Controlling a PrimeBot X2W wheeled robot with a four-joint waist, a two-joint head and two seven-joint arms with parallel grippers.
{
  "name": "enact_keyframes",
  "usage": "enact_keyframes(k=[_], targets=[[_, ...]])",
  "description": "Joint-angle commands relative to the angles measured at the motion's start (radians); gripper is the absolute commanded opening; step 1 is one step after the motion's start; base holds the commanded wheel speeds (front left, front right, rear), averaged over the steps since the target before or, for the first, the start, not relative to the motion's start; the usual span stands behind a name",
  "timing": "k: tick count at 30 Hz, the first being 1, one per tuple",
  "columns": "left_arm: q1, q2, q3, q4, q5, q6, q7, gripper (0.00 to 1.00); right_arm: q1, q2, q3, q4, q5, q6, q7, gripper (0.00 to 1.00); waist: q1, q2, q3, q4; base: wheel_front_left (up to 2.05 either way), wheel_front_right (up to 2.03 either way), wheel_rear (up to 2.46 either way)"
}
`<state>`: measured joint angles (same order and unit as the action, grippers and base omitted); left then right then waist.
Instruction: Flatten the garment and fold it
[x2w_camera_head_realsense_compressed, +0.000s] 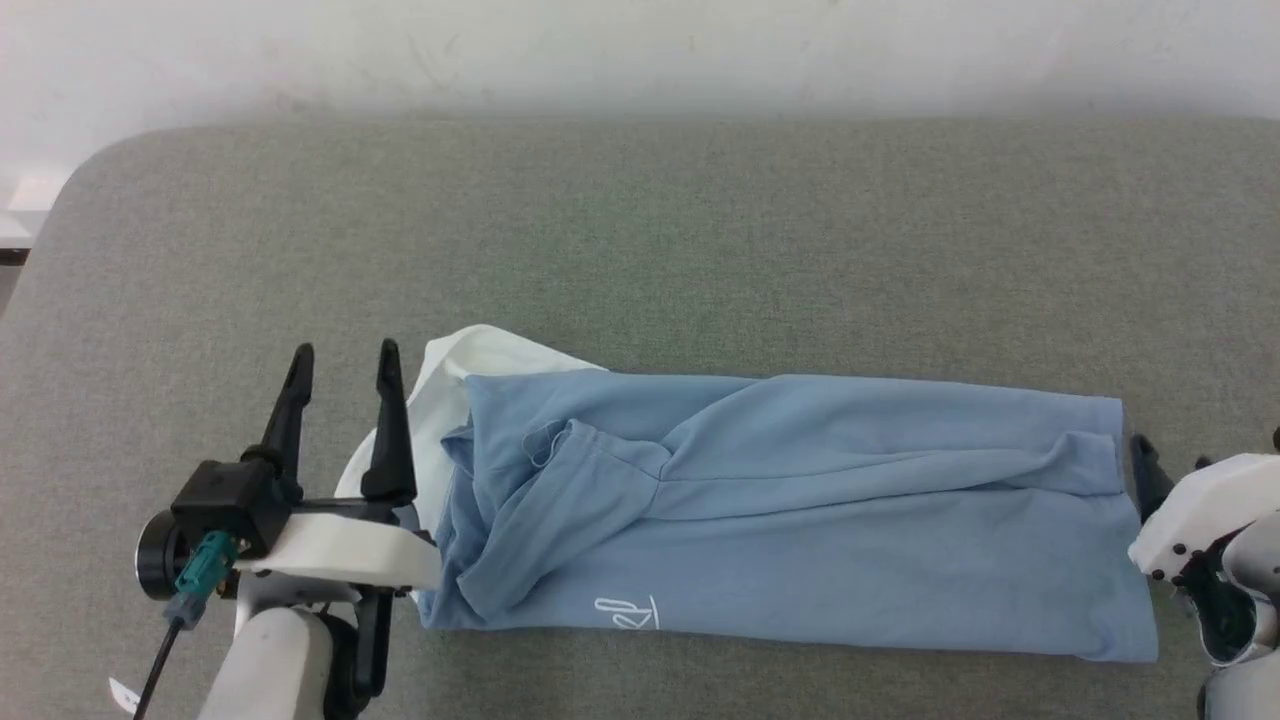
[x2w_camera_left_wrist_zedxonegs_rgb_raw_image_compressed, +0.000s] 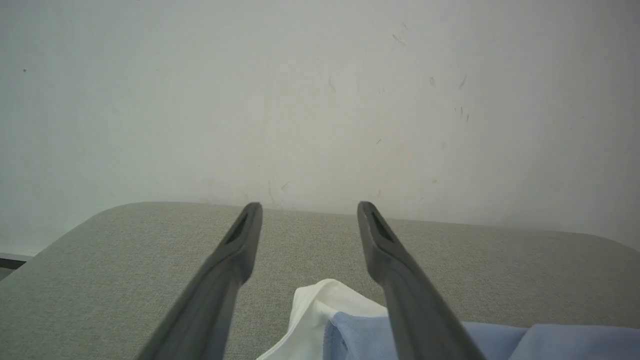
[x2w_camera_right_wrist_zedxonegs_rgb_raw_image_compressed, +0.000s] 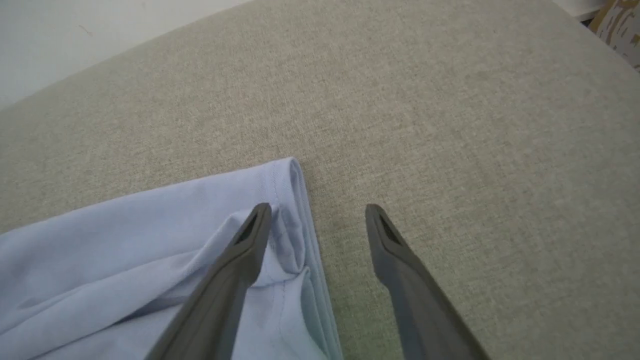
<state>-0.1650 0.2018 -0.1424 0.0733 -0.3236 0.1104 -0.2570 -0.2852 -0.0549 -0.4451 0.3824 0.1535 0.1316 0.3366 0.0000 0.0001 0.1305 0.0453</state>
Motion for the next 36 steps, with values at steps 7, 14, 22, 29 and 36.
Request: enact_keyframes(k=[7,14,22,29,36], targets=[[0.032,-0.059,0.059,0.049,0.078,-0.078,-0.005,1.0,-0.074,0.004,-0.049,0.165,-0.084,-0.001,0.145,1.0,0.0,-0.0001,-0.013,0.006,0.0,0.0,0.0],[0.034,-0.088,0.097,0.071,0.113,-0.125,-0.005,1.0,-0.091,0.005,-0.024,0.257,-0.104,-0.001,0.241,1.0,0.0,-0.0001,-0.018,0.013,0.0,0.0,0.0],[0.031,-0.114,0.124,0.081,0.148,-0.159,-0.005,1.0,-0.1,0.005,0.013,0.281,-0.081,-0.001,0.306,0.0,0.0,-0.0001,-0.017,0.009,0.0,0.0,0.0],[0.025,-0.129,0.138,0.09,0.159,-0.179,-0.005,1.0,-0.085,-0.04,-0.018,0.232,-0.131,-0.001,0.233,0.0,0.0,-0.0001,-0.015,0.011,0.0,0.0,0.0],[0.026,-0.14,0.15,0.088,0.166,-0.191,-0.005,1.0,-0.086,-0.099,-0.168,0.191,-0.289,-0.001,0.103,0.0,0.0,-0.0001,-0.015,0.015,0.0,0.0,0.0]])
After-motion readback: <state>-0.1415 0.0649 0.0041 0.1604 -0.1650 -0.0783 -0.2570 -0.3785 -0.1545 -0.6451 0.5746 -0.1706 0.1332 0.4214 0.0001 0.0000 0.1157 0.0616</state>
